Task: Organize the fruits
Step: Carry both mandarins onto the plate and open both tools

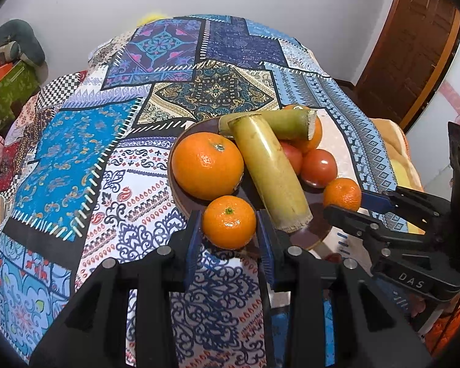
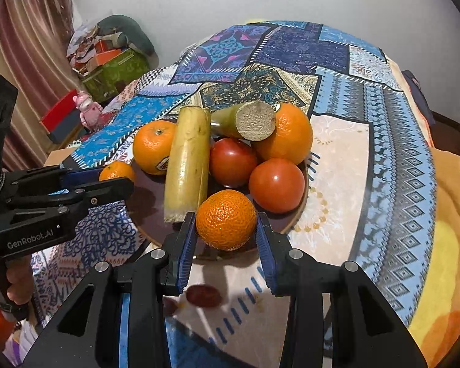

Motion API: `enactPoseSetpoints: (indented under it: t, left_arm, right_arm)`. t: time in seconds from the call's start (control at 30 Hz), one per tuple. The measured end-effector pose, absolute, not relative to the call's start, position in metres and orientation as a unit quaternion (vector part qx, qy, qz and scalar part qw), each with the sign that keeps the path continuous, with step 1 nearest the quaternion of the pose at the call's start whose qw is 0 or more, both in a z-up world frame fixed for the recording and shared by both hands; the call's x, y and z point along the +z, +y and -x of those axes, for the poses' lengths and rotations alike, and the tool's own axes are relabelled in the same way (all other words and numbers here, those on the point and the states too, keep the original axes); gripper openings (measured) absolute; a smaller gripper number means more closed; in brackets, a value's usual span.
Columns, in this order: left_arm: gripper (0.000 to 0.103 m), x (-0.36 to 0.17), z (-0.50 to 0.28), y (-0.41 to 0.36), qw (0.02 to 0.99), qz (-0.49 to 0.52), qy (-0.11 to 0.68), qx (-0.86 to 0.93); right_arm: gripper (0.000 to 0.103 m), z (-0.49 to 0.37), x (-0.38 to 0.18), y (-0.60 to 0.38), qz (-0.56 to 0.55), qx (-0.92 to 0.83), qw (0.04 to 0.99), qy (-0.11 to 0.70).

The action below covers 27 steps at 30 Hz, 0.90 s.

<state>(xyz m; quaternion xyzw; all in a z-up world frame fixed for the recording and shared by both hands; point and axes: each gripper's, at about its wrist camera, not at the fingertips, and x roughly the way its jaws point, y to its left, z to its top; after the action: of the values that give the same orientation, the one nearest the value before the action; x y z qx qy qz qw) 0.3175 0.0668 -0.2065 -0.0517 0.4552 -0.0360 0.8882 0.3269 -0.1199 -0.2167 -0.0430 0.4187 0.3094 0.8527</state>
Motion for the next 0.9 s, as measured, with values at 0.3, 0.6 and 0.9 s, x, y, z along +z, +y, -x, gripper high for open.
enactPoseSetpoints:
  t: [0.3, 0.6, 0.9]
  left_arm:
    - [0.035, -0.22, -0.332, 0.064, 0.879, 0.056, 0.472, -0.046]
    - [0.039, -0.222, -0.333, 0.055, 0.878, 0.042, 0.474, -0.045]
    - [0.044, -0.204, -0.316, 0.055, 0.889, 0.037, 0.455, -0.038]
  right_arm:
    - [0.035, -0.339, -0.229, -0.116, 0.038, 0.308, 0.846, 0.434]
    - [0.036, -0.341, -0.233, -0.118, 0.035, 0.305, 0.844, 0.44]
    - [0.036, -0.327, -0.219, -0.125, 0.052, 0.306, 0.85, 0.425]
